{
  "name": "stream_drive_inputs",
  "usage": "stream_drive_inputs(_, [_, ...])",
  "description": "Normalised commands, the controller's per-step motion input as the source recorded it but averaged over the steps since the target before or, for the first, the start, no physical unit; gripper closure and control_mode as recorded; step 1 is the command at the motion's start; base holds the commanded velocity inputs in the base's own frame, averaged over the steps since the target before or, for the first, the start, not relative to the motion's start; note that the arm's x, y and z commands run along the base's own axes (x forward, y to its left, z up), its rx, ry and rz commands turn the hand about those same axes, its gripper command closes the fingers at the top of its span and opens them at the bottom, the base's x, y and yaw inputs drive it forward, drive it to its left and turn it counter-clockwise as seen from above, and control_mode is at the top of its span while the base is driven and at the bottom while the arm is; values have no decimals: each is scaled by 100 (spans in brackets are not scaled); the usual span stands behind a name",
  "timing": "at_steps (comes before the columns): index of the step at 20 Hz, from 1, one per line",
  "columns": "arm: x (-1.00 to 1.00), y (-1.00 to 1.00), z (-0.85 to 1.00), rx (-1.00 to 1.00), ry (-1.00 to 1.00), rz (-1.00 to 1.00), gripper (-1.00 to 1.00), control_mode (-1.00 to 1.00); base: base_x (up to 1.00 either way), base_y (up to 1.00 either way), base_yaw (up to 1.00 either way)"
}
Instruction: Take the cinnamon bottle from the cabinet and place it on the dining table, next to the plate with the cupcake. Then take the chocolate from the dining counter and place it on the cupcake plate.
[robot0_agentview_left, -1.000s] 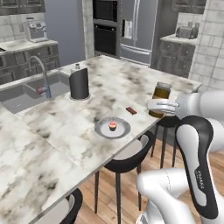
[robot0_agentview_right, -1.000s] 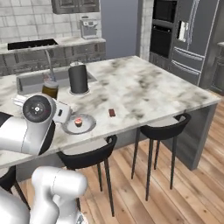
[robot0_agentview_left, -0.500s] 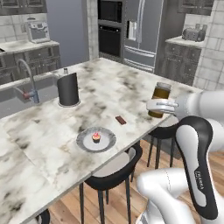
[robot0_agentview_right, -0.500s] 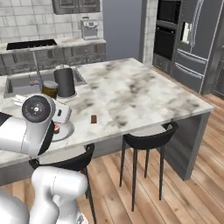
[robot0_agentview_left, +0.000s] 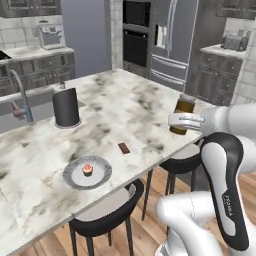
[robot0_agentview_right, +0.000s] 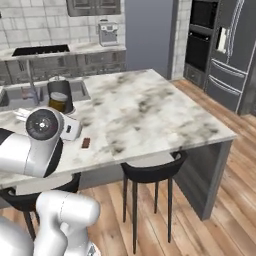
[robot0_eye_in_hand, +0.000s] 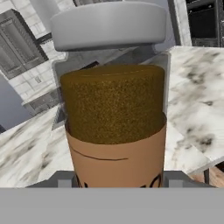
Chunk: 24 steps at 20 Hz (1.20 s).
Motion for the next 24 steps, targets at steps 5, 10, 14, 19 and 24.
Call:
stream_drive_inputs(5, [0,0,0,0,0,0,100,100,27,-43,47])
stream_drive_inputs(10, [0,0,0,0,0,0,100,100,27,-36,57])
stream_drive_inputs(14, [0,0,0,0,0,0,100,100,28,-40,50])
stream_drive_inputs(19, [0,0,0,0,0,0,100,100,32,-42,43])
stream_drive_inputs(24, [0,0,0,0,0,0,100,100,47,-38,35])
